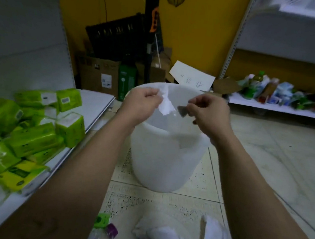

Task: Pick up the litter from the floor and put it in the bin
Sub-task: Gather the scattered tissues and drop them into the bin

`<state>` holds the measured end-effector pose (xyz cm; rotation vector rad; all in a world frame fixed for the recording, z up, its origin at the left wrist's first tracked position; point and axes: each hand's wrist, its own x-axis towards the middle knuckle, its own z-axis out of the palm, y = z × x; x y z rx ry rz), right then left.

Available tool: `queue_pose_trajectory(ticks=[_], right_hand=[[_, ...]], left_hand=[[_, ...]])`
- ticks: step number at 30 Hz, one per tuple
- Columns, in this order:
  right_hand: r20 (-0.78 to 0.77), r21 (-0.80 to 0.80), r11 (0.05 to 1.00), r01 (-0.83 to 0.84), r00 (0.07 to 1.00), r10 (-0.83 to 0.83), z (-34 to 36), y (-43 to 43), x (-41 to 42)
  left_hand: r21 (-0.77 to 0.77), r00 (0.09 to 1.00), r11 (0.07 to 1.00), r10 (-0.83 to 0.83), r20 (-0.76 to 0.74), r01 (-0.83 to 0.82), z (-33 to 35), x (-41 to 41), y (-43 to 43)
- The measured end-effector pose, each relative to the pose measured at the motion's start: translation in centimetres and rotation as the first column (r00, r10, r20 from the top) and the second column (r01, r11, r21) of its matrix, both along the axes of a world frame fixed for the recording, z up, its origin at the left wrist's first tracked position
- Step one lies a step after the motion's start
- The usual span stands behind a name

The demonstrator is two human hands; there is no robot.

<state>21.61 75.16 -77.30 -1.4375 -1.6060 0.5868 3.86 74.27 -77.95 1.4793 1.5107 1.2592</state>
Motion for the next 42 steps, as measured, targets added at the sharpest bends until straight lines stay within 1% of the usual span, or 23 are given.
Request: queue_pose_trajectory(ticks=[2, 3, 4, 6, 8, 10, 12, 14, 17, 19, 21, 23, 25, 27, 31, 32, 34, 35, 36, 37, 39, 40, 42], right_hand=[[0.28, -0.114, 0.993, -0.01, 0.959, 0.042, 0.3, 1.6, 1.1], [0.377, -0.146, 0.989, -0.016, 0.924, 0.071, 0.6, 2.2, 1.8], [0.433, -0.157, 0.987, -0.026, 0.897, 0.092, 1.0, 2.6, 2.6], [0.525, -0.185, 0.981, -0.05, 0.839, 0.141, 1.7, 3.1, 4.1], [0.682, -0.254, 0.966, -0.049, 0.699, 0.214, 2.2, 3.2, 5.6], [0.791, -0.234, 0.971, -0.053, 0.57, 0.222, 2.0, 2.8, 6.9], [0.816, -0.187, 0.978, -0.089, 0.54, 0.205, 0.7, 1.7, 8.3], [0.798, -0.156, 0.979, -0.133, 0.567, 0.204, -1.9, 0.0, 10.0], [0.748, -0.08, 0.988, -0.132, 0.647, 0.147, -8.0, -2.3, 12.6], [0.694, -0.121, 0.991, -0.065, 0.708, 0.131, -13.1, -3.7, 14.0], [0.675, -0.303, 0.953, 0.011, 0.708, 0.206, -18.4, -5.2, 15.0], [0.675, -0.527, 0.845, 0.087, 0.647, 0.354, -23.4, -6.6, 15.7], [0.632, -0.681, 0.712, 0.171, 0.629, 0.452, -27.4, -8.0, 16.5], [0.553, -0.765, 0.616, 0.19, 0.683, 0.477, -29.9, -8.9, 17.2], [0.476, -0.765, 0.636, 0.101, 0.754, 0.453, -32.1, -9.4, 17.0], [0.474, -0.774, 0.628, 0.084, 0.734, 0.487, -32.4, -9.6, 16.7], [0.564, -0.745, 0.664, 0.064, 0.591, 0.576, -33.1, -10.1, 15.8], [0.628, -0.702, 0.709, 0.064, 0.525, 0.575, -33.4, -10.5, 15.5], [0.681, -0.653, 0.754, 0.071, 0.491, 0.543, -33.7, -10.8, 15.4], [0.711, -0.615, 0.784, 0.086, 0.489, 0.505, -34.0, -11.1, 15.4], [0.706, -0.598, 0.794, 0.11, 0.541, 0.457, -34.4, -11.8, 15.6], [0.682, -0.613, 0.783, 0.109, 0.573, 0.454, -34.5, -12.0, 15.8], [0.623, -0.649, 0.754, 0.102, 0.64, 0.449, -34.3, -12.0, 16.2]], left_hand=[[-0.098, 0.962, 0.989, -0.134, -0.236, 0.114, -0.7, 1.6, 0.0], [-0.151, 0.926, 0.977, -0.192, -0.324, 0.149, -1.2, 2.2, 0.0], [-0.181, 0.896, 0.971, -0.217, -0.387, 0.157, -1.8, 2.7, 0.1], [-0.151, 0.863, 0.981, -0.179, -0.473, 0.121, -2.8, 3.6, 0.1], [-0.013, 0.853, 0.997, -0.074, -0.517, 0.079, -3.8, 4.8, -0.1], [0.23, 0.897, 0.97, 0.029, -0.44, 0.082, -5.0, 6.2, -1.1], [0.408, 0.916, 0.895, 0.002, -0.401, 0.177, -6.5, 7.9, -2.6], [0.421, 0.87, 0.85, -0.084, -0.486, 0.318, -8.9, 9.6, -4.1], [0.204, 0.777, 0.88, -0.244, -0.58, 0.429, -14.1, 10.2, -5.7], [-0.08, 0.683, 0.899, -0.383, -0.622, 0.431, -18.2, 9.5, -6.7], [-0.404, 0.532, 0.838, -0.545, -0.648, 0.367, -22.2, 8.6, -8.2], [-0.598, 0.417, 0.747, -0.661, -0.624, 0.289, -25.8, 7.9, -9.9], [-0.692, 0.375, 0.677, -0.727, -0.576, 0.25, -28.6, 7.8, -11.5], [-0.739, 0.362, 0.636, -0.758, -0.543, 0.221, -30.4, 8.2, -12.4], [-0.75, 0.315, 0.628, -0.768, -0.557, 0.206, -31.6, 9.8, -12.4], [-0.747, 0.304, 0.634, -0.765, -0.568, 0.198, -31.9, 10.2, -12.4], [-0.709, 0.311, 0.679, -0.726, -0.613, 0.189, -32.4, 10.8, -12.4], [-0.672, 0.331, 0.712, -0.696, -0.637, 0.205, -32.4, 11.0, -12.5], [-0.627, 0.377, 0.744, -0.663, -0.647, 0.231, -32.6, 11.0, -12.5], [-0.591, 0.454, 0.767, -0.632, -0.628, 0.25, -32.7, 10.9, -12.4], [-0.571, 0.616, 0.791, -0.567, -0.547, 0.22, -32.6, 10.4, -12.1], [-0.559, 0.666, 0.808, -0.522, -0.532, 0.187, -32.4, 10.0, -11.8], [-0.513, 0.69, 0.846, -0.458, -0.561, 0.144, -32.1, 9.5, -11.0]])
